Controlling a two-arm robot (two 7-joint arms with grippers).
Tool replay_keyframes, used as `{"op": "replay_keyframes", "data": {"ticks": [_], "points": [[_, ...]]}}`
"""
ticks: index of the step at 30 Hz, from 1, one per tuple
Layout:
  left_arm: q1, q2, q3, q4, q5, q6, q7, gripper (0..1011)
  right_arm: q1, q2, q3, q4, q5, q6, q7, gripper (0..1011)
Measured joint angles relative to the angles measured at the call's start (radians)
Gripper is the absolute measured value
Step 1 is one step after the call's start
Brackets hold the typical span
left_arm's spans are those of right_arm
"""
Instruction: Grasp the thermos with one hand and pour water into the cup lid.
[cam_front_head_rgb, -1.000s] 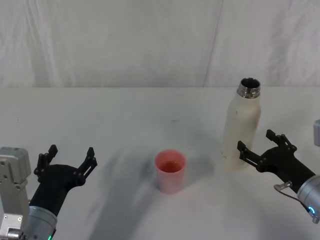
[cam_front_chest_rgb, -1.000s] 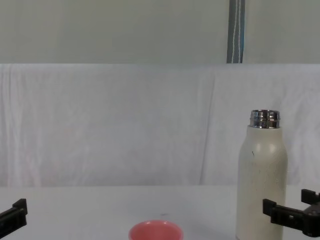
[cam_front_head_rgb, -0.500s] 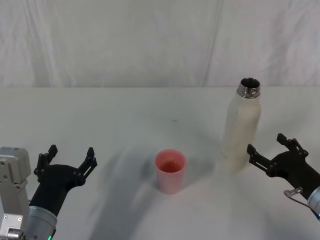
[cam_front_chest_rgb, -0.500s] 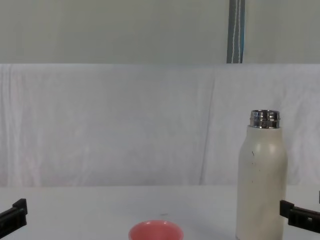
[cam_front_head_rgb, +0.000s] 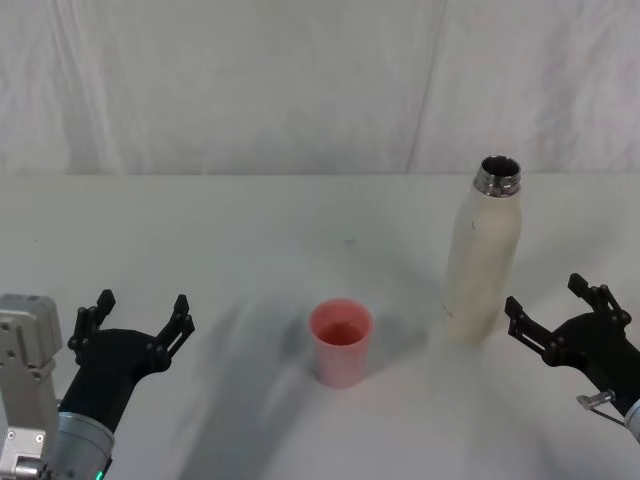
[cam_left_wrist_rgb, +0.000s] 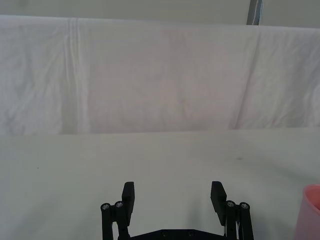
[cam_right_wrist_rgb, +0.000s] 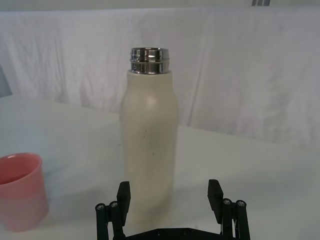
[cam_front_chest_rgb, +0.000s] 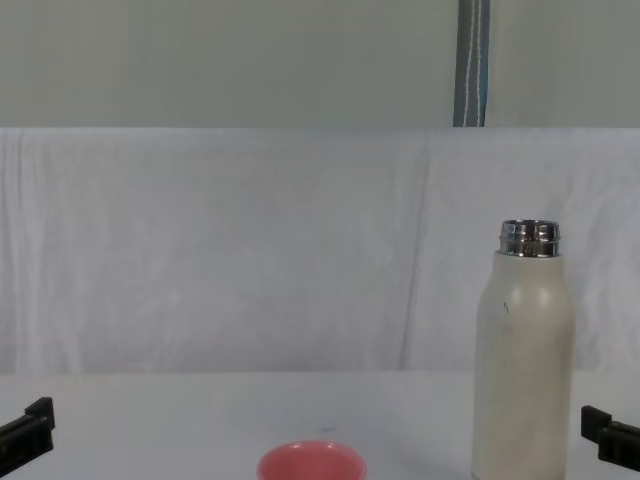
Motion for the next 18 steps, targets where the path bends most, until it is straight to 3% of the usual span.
{"op": "replay_keyframes", "data": {"ticks": [18], "points": [[0.000,0.000,0.000,0.000,0.000,0.000,0.000,1001,-0.040,-0.048,0.020,-0.033,-0.047,-0.025,-0.030,1001]]}}
